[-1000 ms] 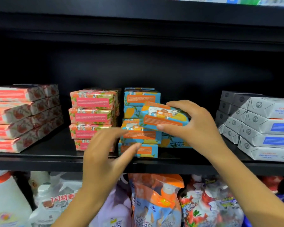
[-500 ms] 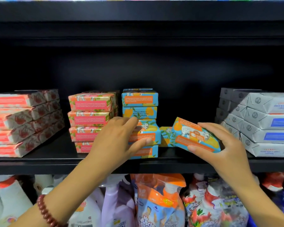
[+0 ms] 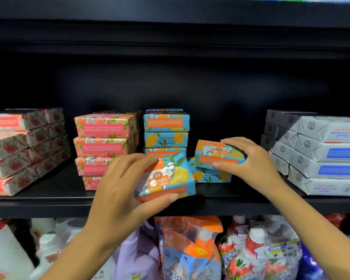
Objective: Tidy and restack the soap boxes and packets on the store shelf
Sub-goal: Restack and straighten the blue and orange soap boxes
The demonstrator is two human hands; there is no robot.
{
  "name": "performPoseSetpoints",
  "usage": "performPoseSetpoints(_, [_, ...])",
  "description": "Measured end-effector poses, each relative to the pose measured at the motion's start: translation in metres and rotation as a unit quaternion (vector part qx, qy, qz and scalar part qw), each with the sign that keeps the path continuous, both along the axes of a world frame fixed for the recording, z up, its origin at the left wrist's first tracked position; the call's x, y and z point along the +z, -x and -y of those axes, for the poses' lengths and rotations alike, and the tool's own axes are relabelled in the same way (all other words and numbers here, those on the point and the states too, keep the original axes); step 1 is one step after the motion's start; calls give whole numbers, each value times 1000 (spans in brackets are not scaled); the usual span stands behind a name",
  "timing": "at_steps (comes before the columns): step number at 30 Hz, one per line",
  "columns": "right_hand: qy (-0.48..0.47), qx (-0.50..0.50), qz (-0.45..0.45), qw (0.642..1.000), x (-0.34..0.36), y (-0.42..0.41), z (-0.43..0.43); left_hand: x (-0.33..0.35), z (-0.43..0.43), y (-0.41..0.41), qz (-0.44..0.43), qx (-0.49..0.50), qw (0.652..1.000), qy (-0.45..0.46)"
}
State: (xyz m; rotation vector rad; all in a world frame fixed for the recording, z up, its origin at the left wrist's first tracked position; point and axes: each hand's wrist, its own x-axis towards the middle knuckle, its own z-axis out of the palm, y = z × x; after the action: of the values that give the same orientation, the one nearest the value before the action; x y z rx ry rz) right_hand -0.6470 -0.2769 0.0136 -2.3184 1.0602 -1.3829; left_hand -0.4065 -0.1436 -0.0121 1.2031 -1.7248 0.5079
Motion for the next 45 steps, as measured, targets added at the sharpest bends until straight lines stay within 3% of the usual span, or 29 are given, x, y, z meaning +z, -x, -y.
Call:
performPoseSetpoints(8, [-51, 46, -33, 997, 1, -9, 15, -10, -8, -5, -80, -23, 997, 5])
performPoseSetpoints(17, [-49, 36, -108, 992, 10, -12, 12, -6, 0, -3, -78, -40, 996, 0])
performPoseSetpoints(19, [-9, 3, -94, 995, 6, -8, 6, -1, 4, 1, -75, -49, 996, 1])
performPoseSetpoints(22, [57, -38, 5, 998, -3, 6, -12, 13, 14, 13, -85, -67, 994, -3])
performPoseSetpoints(25, [68, -32, 37, 997, -12, 24, -32, 30, 29, 30, -89, -88, 992, -8])
performPoseSetpoints(29, [24, 1, -34, 999, -27, 36, -47, 48, 51, 57, -70, -90, 993, -24])
performPoseSetpoints(33, [7, -27, -146, 989, -47, 39, -46, 53, 73, 78, -32, -77, 995, -54])
performPoseSetpoints(41, [26, -39, -152, 987, -55, 42, -44, 46, 96, 91, 16, -23, 998, -56])
performPoseSetpoints(45, [26, -41, -157, 986, -58, 42, -44, 51, 93, 94, 113, 11, 994, 8])
